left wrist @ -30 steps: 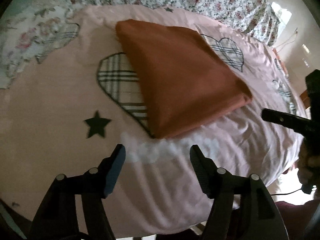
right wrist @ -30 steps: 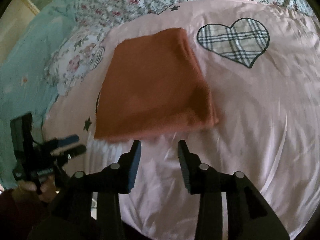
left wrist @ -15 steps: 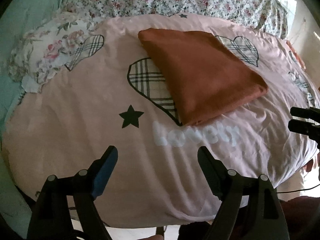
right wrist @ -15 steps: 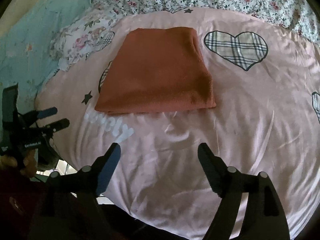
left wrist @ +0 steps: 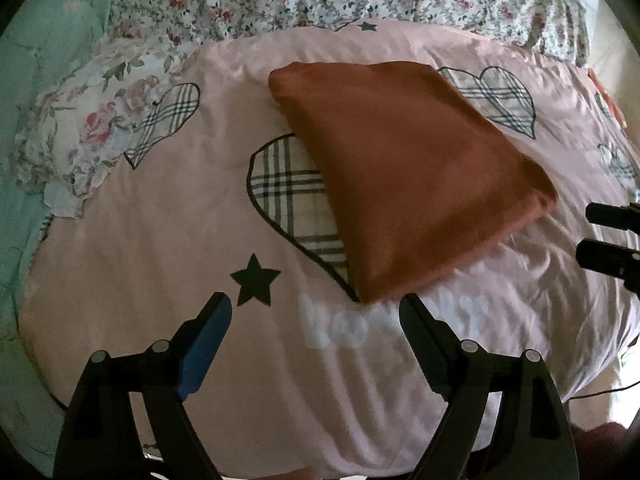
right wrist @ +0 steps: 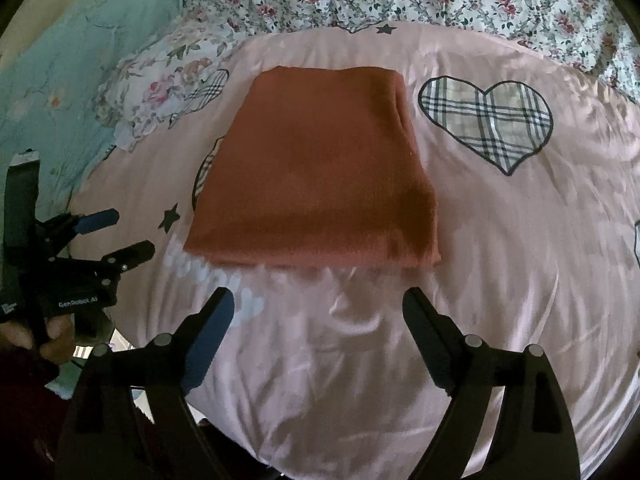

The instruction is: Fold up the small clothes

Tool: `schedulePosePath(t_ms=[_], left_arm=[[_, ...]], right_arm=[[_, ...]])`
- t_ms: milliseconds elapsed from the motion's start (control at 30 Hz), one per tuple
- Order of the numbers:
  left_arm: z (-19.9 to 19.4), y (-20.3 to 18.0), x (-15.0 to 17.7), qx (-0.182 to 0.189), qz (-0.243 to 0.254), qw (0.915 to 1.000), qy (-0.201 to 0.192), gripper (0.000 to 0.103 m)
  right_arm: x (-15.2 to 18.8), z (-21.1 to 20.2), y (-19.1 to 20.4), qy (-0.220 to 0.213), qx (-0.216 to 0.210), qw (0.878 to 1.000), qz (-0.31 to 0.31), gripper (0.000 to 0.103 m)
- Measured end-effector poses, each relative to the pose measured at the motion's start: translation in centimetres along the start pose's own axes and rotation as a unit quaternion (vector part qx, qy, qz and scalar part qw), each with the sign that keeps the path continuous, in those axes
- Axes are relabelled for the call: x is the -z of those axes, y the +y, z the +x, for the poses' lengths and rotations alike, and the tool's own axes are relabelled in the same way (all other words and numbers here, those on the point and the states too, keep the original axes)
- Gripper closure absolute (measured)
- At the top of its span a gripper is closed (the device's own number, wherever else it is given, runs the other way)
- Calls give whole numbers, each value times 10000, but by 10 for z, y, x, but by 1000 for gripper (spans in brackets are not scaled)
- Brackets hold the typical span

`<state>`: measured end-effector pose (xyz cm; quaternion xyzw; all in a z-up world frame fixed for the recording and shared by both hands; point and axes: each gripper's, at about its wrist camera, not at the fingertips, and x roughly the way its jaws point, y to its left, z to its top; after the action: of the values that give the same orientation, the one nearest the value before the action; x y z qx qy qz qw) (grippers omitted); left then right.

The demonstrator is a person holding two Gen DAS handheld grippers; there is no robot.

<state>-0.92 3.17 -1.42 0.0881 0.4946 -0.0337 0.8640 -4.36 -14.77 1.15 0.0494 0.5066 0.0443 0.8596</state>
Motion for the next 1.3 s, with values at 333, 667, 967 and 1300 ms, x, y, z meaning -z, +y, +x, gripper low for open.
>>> schedulePosePath(t_ms=[333,667,967,1300], left_arm=[[11,-4,-33,-34,-74,9999,89,16],[17,-6,-57,-21,-153,9999,62,14],[28,-3,-70,13,-217,9997,128,14],[41,-1,-90,75,-366,9992,163,14]], right_arm=[[-33,9,-4,-31,2,9999,-154,15],[-60,23,-2,-4,-92,9998,-186,15],[-74,40,-5,146,-169,9995,-222,14],[-92,49,-17,154,-173,9996,-151,14]])
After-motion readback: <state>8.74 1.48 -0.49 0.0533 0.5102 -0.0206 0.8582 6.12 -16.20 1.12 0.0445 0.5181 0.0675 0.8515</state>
